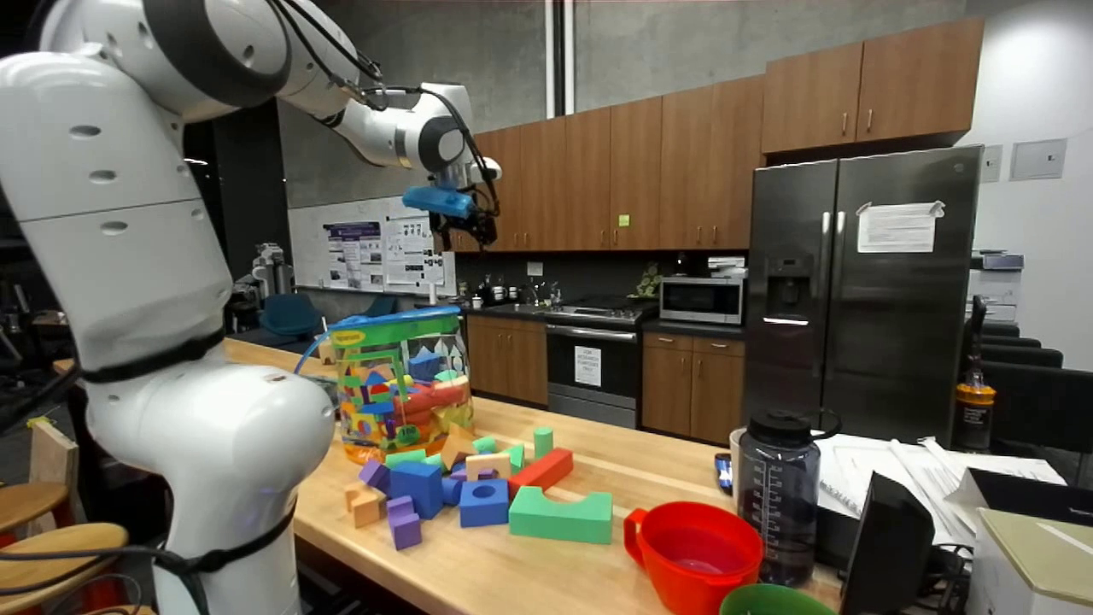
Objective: Take the yellow block out of the bag
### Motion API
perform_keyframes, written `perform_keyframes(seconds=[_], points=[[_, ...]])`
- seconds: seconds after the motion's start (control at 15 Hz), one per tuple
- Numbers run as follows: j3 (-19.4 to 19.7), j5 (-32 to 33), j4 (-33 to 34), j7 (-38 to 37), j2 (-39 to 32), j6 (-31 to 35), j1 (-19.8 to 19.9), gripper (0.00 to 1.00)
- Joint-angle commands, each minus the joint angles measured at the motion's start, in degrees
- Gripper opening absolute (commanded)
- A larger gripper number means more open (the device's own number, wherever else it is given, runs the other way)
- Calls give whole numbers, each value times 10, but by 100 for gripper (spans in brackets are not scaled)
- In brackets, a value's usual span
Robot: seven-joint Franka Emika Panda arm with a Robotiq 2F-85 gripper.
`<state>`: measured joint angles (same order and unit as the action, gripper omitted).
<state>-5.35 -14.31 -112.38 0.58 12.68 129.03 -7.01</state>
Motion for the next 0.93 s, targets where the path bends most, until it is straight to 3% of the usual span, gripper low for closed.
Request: perform_keyframes(seconds=[0.0, 0.2, 0.87], points=[[0, 1, 37, 12, -23, 4, -1, 100], [-1, 1, 101, 25, -69, 6, -1, 100], [-2, -3, 115, 35, -84, 6, -3, 100]])
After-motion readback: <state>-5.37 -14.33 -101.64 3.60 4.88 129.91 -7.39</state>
